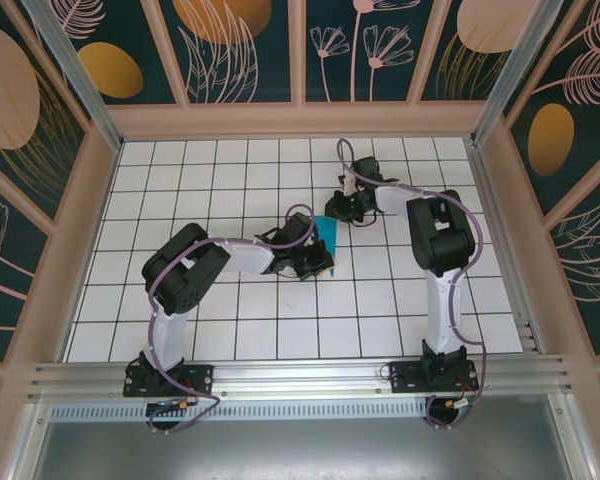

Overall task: Fold a paper plane with a square sheet of paper (fold left side to right side)
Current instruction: Fold the wing for the fifth time at the center of the table.

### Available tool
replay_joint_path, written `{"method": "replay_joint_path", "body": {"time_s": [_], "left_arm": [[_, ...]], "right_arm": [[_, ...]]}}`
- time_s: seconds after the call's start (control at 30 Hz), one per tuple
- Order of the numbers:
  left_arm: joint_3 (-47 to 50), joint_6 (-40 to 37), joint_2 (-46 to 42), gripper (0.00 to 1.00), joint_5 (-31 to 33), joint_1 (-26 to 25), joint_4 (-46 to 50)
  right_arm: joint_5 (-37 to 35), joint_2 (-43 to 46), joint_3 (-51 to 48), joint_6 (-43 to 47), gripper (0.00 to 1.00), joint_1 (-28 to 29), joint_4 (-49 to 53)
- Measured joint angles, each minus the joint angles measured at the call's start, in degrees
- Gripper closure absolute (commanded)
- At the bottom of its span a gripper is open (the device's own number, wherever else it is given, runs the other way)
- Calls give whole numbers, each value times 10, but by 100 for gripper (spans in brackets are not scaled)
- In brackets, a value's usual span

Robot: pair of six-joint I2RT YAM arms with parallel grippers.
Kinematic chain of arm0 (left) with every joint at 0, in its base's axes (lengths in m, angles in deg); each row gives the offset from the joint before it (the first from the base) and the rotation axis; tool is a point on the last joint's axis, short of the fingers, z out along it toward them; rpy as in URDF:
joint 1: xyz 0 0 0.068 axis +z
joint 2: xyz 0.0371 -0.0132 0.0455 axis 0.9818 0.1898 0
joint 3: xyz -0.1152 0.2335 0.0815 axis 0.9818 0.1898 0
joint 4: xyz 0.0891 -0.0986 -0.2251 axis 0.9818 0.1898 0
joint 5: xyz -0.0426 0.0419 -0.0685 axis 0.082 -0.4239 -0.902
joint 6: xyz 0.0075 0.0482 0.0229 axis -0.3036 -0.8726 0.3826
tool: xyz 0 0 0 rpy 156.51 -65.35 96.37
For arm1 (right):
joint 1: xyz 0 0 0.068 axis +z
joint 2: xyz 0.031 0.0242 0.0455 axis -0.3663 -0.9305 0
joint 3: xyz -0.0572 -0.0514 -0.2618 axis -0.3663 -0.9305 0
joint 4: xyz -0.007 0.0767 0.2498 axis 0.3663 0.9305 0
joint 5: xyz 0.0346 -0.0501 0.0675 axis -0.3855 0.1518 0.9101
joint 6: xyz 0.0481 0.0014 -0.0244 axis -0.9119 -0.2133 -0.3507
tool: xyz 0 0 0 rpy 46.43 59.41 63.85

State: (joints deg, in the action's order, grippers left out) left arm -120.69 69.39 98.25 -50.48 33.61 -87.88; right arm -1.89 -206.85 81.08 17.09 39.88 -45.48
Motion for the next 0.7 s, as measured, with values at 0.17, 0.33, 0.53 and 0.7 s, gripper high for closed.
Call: {"method": "replay_joint_path", "body": {"time_s": [0.17, 0.33, 0.53, 0.7], "left_arm": [[0, 0, 0, 100, 3, 0, -3], [0, 0, 1, 100, 9, 0, -8], [2, 0, 1, 100, 11, 0, -12], [1, -5, 1, 100, 11, 0, -11]], "right_arm": [[5, -15, 25, 2, 85, -5, 13], [10, -29, 51, 6, 85, -7, 34], [15, -32, 55, 6, 85, -9, 36], [17, -34, 57, 10, 85, -10, 37]]}}
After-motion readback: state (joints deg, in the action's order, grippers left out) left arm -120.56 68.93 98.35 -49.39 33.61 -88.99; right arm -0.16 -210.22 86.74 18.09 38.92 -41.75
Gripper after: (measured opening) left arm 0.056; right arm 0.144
